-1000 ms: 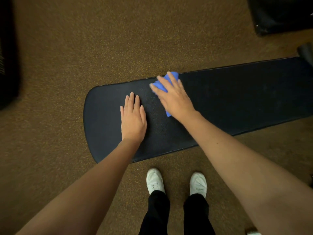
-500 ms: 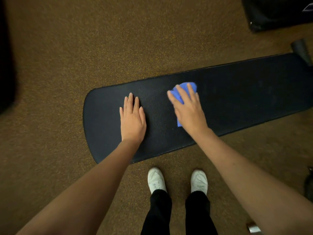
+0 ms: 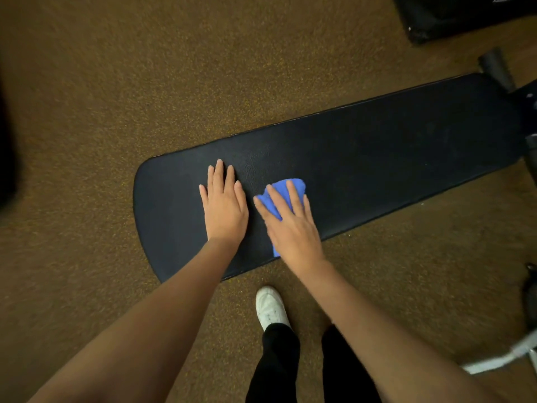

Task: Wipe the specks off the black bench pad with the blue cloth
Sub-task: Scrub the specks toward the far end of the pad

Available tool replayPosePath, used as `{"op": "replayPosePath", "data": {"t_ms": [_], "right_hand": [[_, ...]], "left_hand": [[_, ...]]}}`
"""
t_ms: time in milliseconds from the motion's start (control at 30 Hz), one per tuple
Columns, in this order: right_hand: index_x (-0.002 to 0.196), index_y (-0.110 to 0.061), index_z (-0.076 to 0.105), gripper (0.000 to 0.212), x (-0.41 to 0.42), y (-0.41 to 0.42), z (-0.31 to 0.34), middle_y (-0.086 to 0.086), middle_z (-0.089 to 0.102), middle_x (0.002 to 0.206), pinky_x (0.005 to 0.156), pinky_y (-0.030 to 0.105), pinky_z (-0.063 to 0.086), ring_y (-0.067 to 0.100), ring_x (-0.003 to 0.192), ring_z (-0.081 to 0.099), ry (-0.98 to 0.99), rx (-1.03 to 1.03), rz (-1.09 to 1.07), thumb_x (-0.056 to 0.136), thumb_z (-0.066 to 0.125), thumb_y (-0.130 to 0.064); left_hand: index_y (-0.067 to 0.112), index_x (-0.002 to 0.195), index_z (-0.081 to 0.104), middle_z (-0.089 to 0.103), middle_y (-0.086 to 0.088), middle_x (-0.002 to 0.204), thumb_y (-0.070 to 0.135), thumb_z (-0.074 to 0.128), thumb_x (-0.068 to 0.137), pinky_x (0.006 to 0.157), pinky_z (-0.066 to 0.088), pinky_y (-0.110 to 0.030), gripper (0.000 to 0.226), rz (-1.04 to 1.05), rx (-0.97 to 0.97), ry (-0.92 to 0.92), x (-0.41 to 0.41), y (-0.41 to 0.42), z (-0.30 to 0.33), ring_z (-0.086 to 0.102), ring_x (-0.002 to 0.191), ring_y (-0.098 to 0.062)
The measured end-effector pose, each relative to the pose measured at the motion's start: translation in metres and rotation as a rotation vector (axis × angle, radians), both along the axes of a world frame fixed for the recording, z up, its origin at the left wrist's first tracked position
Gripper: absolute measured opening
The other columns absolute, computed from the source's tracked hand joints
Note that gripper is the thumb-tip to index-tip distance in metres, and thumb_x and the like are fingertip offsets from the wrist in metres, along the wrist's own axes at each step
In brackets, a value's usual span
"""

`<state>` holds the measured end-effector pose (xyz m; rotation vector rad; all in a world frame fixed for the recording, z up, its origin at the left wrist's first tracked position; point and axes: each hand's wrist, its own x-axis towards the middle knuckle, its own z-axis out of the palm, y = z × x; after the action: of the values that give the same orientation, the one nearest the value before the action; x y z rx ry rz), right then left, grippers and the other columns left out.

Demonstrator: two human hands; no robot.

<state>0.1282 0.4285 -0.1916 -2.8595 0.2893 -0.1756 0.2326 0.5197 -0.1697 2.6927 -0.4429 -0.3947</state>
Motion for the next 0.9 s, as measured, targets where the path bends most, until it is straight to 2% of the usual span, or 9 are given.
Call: {"op": "replayPosePath", "data": {"t_ms": [67,200,267,467,600,667,800,833,900], "right_hand": [[0.132,-0.023,0.052,0.058,0.001,-0.029,0.000,0.010,0.049,0.139,0.102,0.058,0.031,0.043,0.132,0.035,0.019,-0.042,0.026,0.077,0.065,-0.011],[0.135,-0.017,0.048,0.061,-0.014,-0.068,0.002,0.015,0.044,0.141,0.104,0.061,0.029,0.046,0.134,0.028,0.068,-0.018,-0.284,0.079,0.069,-0.005],[0.136,-0.014,0.047,0.063,-0.026,-0.059,0.003,0.016,0.042,0.142,0.104,0.062,0.028,0.047,0.135,0.025,0.055,-0.006,-0.336,0.078,0.070,-0.003],[0.132,-0.018,0.053,0.061,-0.025,-0.001,0.001,0.011,0.049,0.138,0.103,0.059,0.027,0.044,0.132,0.034,0.010,0.009,-0.153,0.075,0.072,-0.009],[0.130,-0.021,0.055,0.061,-0.007,-0.018,0.001,0.010,0.051,0.137,0.102,0.057,0.032,0.041,0.131,0.037,0.012,0.021,-0.043,0.074,0.072,-0.007],[0.129,-0.020,0.056,0.057,0.000,-0.042,0.000,0.012,0.051,0.136,0.100,0.057,0.034,0.042,0.130,0.038,-0.009,0.018,-0.081,0.076,0.070,-0.005],[0.133,-0.018,0.051,0.054,0.007,-0.051,0.005,0.014,0.044,0.142,0.104,0.059,0.030,0.044,0.136,0.027,0.007,0.117,-0.433,0.082,0.065,-0.005],[0.134,-0.018,0.050,0.056,0.005,-0.044,0.004,0.014,0.043,0.143,0.104,0.059,0.029,0.044,0.136,0.025,0.008,0.117,-0.433,0.082,0.066,-0.004],[0.133,-0.017,0.051,0.062,-0.001,-0.035,0.001,0.013,0.045,0.142,0.103,0.059,0.029,0.045,0.134,0.028,0.010,0.094,-0.270,0.075,0.071,-0.003]], "left_hand": [[0.010,0.144,0.028,0.013,-0.004,0.156,0.021,0.022,0.102,0.115,0.000,-0.040,0.044,-0.036,-0.015,-0.006,-0.001,-0.003,0.002,0.002,0.144,-0.019],[0.010,0.144,0.028,0.014,-0.004,0.156,0.022,0.021,0.102,0.115,-0.002,-0.037,0.044,-0.086,-0.047,0.005,-0.005,-0.010,0.002,0.002,0.144,-0.018],[0.010,0.144,0.028,0.014,-0.004,0.156,0.022,0.021,0.102,0.115,-0.002,-0.038,0.044,-0.079,-0.050,0.008,-0.006,-0.010,0.001,0.002,0.144,-0.018],[0.010,0.144,0.029,0.015,-0.004,0.155,0.021,0.022,0.102,0.115,0.000,-0.039,0.044,-0.086,-0.032,-0.008,-0.006,-0.010,-0.002,0.004,0.144,-0.018],[0.009,0.144,0.028,0.015,-0.006,0.155,0.020,0.023,0.102,0.115,0.001,-0.041,0.044,-0.085,-0.009,-0.034,-0.008,-0.011,-0.005,0.004,0.144,-0.020],[0.008,0.144,0.028,0.015,-0.007,0.155,0.020,0.024,0.102,0.115,0.001,-0.041,0.044,-0.092,-0.005,-0.042,-0.009,-0.013,-0.006,0.004,0.144,-0.022],[0.007,0.144,0.028,0.015,-0.007,0.155,0.020,0.024,0.101,0.115,-0.001,-0.039,0.044,-0.120,-0.019,-0.029,-0.010,-0.021,-0.004,0.004,0.144,-0.021],[0.007,0.144,0.028,0.015,-0.007,0.155,0.019,0.024,0.101,0.115,0.000,-0.039,0.044,-0.113,-0.026,-0.025,-0.010,-0.022,-0.004,0.004,0.144,-0.021],[0.008,0.144,0.028,0.016,-0.007,0.155,0.019,0.024,0.101,0.115,0.000,-0.039,0.044,-0.098,-0.033,-0.023,-0.011,-0.024,-0.004,0.005,0.144,-0.020]]}}
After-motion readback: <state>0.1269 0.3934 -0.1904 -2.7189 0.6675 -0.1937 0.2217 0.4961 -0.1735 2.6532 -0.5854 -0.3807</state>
